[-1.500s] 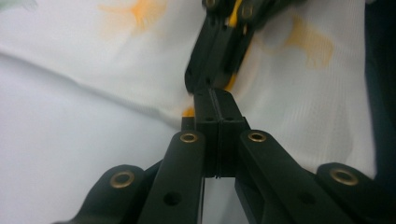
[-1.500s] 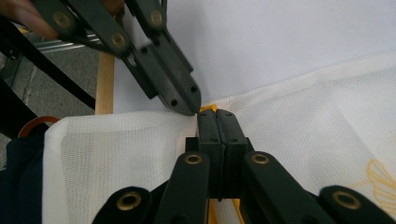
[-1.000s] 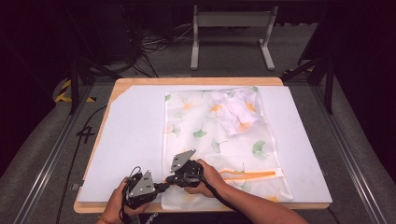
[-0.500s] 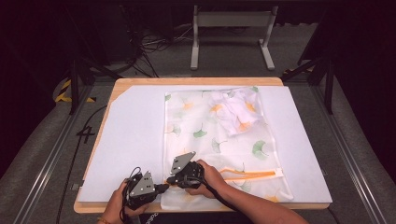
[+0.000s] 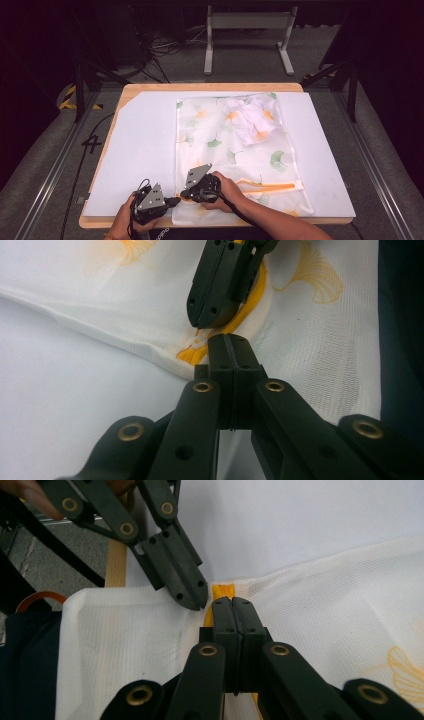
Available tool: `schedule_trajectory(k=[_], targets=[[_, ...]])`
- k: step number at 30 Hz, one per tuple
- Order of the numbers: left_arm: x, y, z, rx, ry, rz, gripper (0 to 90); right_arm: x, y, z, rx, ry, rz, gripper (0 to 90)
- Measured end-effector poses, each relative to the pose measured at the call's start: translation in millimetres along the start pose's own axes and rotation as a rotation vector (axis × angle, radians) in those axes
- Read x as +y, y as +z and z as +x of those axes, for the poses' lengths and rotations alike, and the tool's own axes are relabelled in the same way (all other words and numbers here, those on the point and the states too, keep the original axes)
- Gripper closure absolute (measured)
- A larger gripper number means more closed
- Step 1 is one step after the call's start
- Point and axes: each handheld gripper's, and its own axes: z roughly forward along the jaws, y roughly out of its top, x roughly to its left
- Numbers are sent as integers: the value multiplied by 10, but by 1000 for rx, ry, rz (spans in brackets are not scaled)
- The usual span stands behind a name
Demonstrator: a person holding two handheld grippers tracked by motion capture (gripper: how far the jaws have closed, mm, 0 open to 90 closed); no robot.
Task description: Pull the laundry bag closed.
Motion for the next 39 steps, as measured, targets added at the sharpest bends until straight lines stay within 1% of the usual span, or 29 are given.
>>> schedule_trajectory(k=[3,5,6,7,8,14,15,16,19,23,27,30,33,37,39], targets=[[2,1,-7,4,1,1,900,15,24,-4,2,13,-7,898],[1,2,-7,3,2,0,900,24,37,-16,7,12,-5,897],[-1,0,-4,3,0,-1,900,28,43,-22,11,22,-14,860],[-1,0,-4,3,0,-1,900,28,43,-22,11,22,-14,860],[3,-1,-11,5,6,3,900,28,69,-36,24,42,-18,857],[3,0,-8,3,3,3,900,37,92,-37,18,35,-22,891],[2,1,-12,6,-3,2,900,37,88,-15,-1,17,-20,894],[1,1,-12,8,-4,1,900,38,85,-7,-5,9,-16,895],[5,0,-19,12,-8,5,900,36,60,3,-11,17,-8,900],[4,0,-20,13,-11,4,900,13,30,15,-16,6,-6,900],[2,-2,-20,14,-16,4,900,-5,13,16,-14,13,-11,900],[-3,-6,-15,9,-23,3,900,-15,1,28,-20,0,-10,900],[-9,-5,-12,5,-31,-4,900,-22,-16,50,-28,3,-15,900],[-6,-9,-16,10,-27,-2,900,-24,-32,52,-27,-1,-20,900],[-7,-9,-24,14,-33,-3,900,-26,-49,66,-28,-5,-25,900]])
